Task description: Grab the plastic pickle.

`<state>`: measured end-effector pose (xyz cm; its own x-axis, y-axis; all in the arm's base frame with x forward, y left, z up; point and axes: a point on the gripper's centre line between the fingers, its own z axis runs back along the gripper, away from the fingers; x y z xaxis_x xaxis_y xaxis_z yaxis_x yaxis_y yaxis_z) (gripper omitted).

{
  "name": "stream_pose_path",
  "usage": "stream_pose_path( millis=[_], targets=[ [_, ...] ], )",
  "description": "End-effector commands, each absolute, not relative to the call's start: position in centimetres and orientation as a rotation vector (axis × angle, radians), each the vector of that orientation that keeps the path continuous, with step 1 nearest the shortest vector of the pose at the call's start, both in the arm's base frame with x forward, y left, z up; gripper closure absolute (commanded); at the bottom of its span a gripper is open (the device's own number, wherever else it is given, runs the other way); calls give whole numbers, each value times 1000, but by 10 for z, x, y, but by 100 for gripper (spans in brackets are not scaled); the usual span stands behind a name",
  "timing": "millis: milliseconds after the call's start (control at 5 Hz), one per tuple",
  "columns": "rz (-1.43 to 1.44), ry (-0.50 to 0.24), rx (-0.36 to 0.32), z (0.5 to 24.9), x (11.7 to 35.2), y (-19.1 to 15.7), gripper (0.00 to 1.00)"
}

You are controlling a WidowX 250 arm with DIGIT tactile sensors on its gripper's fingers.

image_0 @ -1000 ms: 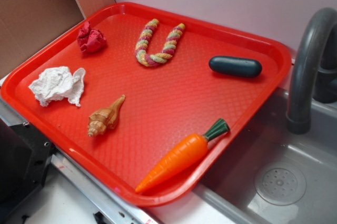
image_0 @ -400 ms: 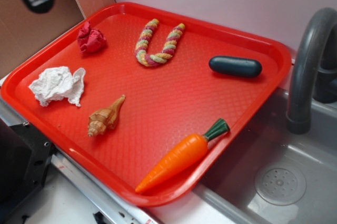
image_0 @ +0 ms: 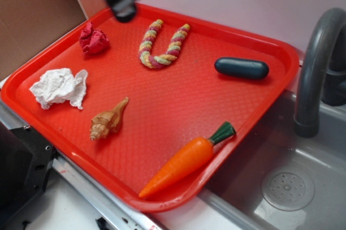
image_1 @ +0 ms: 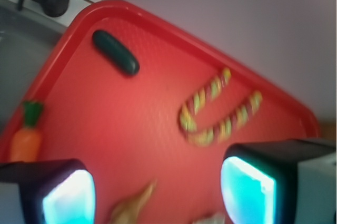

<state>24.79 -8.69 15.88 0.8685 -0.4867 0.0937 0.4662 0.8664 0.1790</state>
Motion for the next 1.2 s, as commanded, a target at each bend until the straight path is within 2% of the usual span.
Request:
stream_pose_path(
  millis=[0,200,400,600,800,1000],
  targets=[
    [-663,-96,233,100,314,-110,0],
    [-724,-44,254,79,322,-118,0],
    [-826,33,231,48,330,-134,0],
    [-875,67,195,34,332,-142,0],
    [-931,89,86,29,329,-147,0],
    [-905,74,77,33,327,-140,100]
  ],
)
